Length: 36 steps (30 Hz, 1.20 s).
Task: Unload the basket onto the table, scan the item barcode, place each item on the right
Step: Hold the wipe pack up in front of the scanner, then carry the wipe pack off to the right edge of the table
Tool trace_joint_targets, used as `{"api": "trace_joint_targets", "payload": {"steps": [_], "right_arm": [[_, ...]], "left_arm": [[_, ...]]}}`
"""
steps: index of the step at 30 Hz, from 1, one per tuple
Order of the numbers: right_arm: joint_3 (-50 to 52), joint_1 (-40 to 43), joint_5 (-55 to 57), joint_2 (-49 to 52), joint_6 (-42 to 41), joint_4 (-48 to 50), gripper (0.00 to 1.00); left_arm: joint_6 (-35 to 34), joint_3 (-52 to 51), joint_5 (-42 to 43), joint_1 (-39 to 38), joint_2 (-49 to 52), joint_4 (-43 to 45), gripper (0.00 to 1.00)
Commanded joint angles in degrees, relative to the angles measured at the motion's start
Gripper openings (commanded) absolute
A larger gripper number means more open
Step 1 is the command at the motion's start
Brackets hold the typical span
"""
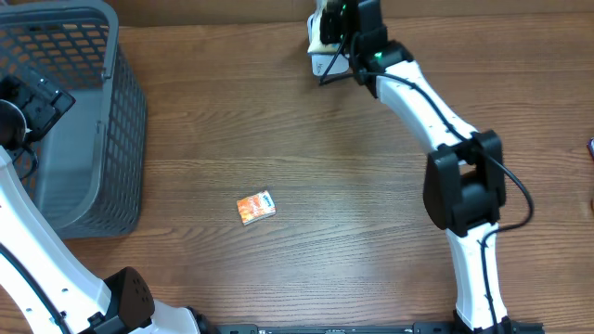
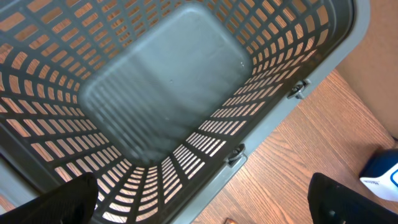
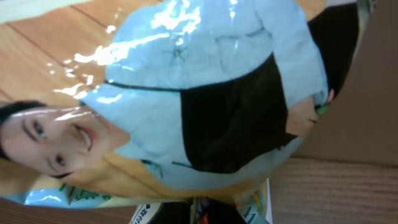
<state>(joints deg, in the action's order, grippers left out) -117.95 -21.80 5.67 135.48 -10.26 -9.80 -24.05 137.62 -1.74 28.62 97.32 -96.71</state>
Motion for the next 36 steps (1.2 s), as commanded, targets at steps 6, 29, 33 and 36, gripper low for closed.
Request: {"api": "trace_joint_targets", "payload": {"steps": [6,29,33,36], "right_arm": [[-1.01,-0.07,7.69,1.18,6.86,1.86,0.04],[-4.74,13.66,16.2,-14.93,-13.9,-25.92,0.04],[-4.74,23.45,16.2,-16.46,-22.75,-38.51,0.04],[-4.24,32.2,16.2,-16.33,-29.42,-46.82,0.04]], "left_arm": [[-0.59,0.15,0.26,0.22,0.07,-0.09,1.0],[-0.59,0.15,0.26,0.24,0.07,-0.09,1.0],[-0.59,0.15,0.26,0.22,0.07,-0.09,1.0],[-0.59,0.15,0.26,0.24,0.07,-0.09,1.0]]}}
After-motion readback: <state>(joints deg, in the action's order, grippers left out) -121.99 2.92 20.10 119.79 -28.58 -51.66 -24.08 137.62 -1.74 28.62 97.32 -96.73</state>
